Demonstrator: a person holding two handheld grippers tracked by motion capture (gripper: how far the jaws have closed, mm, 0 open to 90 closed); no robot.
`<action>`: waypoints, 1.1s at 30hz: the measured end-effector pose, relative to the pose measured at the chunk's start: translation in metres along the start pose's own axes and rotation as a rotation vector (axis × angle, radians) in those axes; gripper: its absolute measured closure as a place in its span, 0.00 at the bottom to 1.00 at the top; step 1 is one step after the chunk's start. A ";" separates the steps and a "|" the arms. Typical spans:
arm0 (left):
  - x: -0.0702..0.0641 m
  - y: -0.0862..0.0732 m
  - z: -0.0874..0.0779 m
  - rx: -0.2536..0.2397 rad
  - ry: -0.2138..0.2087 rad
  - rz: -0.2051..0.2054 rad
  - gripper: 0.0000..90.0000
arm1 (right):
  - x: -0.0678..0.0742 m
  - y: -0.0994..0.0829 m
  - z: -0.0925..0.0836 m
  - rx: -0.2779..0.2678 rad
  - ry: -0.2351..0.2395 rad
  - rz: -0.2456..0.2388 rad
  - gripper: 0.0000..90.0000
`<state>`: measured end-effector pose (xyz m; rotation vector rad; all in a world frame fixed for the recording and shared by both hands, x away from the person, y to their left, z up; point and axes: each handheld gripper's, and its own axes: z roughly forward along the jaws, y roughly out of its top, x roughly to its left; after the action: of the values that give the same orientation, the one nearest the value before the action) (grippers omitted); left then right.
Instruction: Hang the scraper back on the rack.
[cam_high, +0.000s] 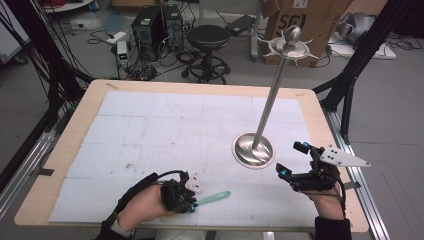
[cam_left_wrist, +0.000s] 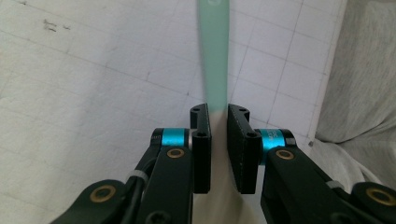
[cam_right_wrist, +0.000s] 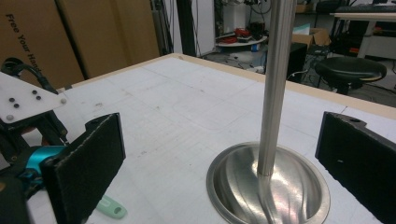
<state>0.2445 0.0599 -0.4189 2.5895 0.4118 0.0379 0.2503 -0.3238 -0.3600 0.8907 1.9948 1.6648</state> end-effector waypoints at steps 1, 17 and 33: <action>0.000 0.000 0.000 0.001 -0.003 -0.001 0.89 | 0.000 0.000 0.000 -0.001 0.001 -0.001 0.00; 0.021 -0.009 -0.039 -0.220 0.002 -0.073 0.89 | -0.001 -0.002 0.000 0.004 -0.002 0.002 0.00; 0.039 -0.002 -0.072 -0.427 0.025 -0.116 0.89 | -0.008 -0.003 -0.004 -0.015 -0.021 0.017 0.00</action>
<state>0.2739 0.1085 -0.3596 2.1444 0.5015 0.1056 0.2525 -0.3323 -0.3627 0.9179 1.9634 1.6706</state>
